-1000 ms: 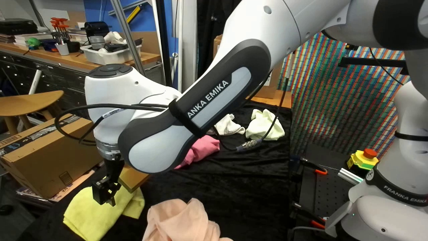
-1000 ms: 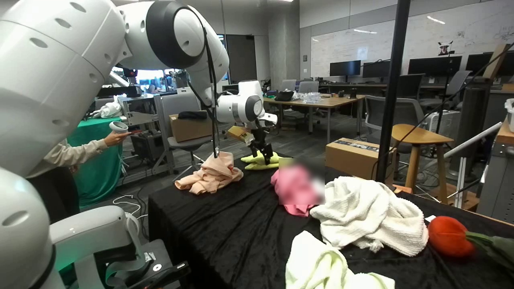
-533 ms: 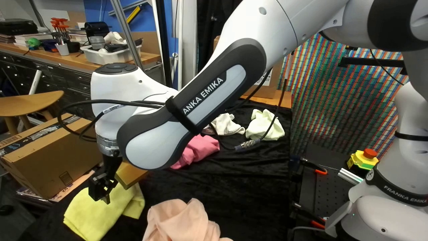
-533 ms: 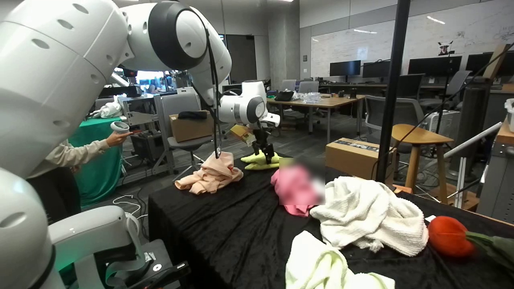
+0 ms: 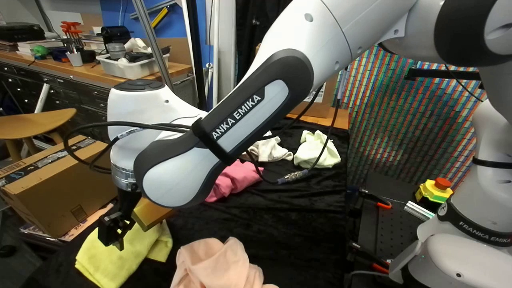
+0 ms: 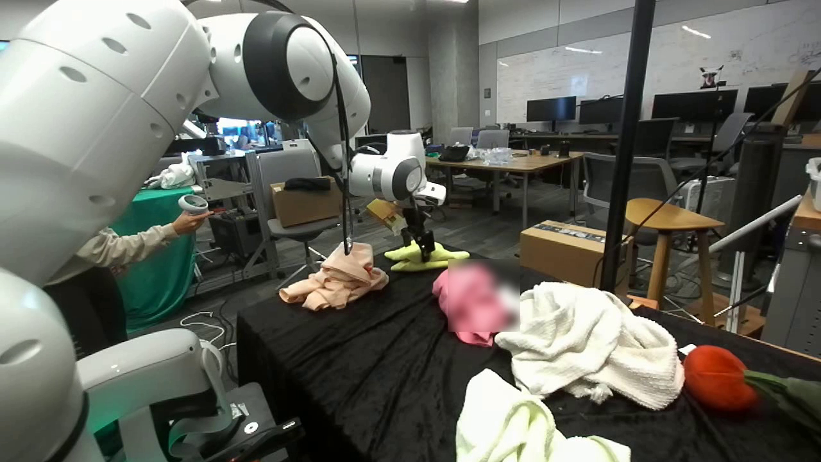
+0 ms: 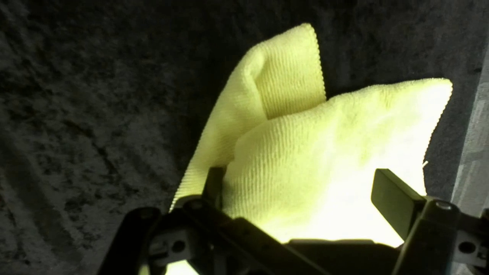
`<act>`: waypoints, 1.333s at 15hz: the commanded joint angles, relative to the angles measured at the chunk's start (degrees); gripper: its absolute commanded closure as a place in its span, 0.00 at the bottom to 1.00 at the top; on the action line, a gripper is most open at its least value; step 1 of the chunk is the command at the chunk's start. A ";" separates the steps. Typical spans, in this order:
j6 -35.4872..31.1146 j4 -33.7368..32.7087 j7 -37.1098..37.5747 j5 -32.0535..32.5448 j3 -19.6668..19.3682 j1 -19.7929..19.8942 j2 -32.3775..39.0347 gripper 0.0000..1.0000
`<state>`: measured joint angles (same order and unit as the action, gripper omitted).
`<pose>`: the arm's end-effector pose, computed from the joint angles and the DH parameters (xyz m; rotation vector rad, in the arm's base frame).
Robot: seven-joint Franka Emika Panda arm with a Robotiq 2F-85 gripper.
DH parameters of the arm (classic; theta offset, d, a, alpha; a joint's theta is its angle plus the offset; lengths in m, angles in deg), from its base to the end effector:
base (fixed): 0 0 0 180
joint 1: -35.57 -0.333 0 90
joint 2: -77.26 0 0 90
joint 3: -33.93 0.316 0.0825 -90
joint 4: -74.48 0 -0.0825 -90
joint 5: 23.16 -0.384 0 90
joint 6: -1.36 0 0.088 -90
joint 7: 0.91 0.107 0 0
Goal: Heap up the things on the table into a pile
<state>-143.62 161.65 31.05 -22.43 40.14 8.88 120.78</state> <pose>0.6244 0.3866 0.2380 -2.9415 0.0194 -0.2675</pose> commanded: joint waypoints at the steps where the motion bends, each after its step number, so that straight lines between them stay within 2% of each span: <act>1: -1.96 -2.91 -2.76 -2.63 1.50 0.63 2.24 0.00; 7: -2.85 -4.01 -4.43 -5.23 2.45 1.09 2.99 0.00; 8: -2.87 -4.16 -4.69 -5.65 2.52 1.25 3.17 0.06; 10: -2.76 -4.35 -5.49 -6.47 2.81 1.71 3.36 0.34; 17: -2.61 -4.19 -8.02 -8.50 3.79 3.37 3.68 0.89; 20: -2.44 -3.95 -11.33 -10.26 6.13 5.11 3.32 0.95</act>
<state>-145.43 159.55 24.01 -29.82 43.36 11.95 122.96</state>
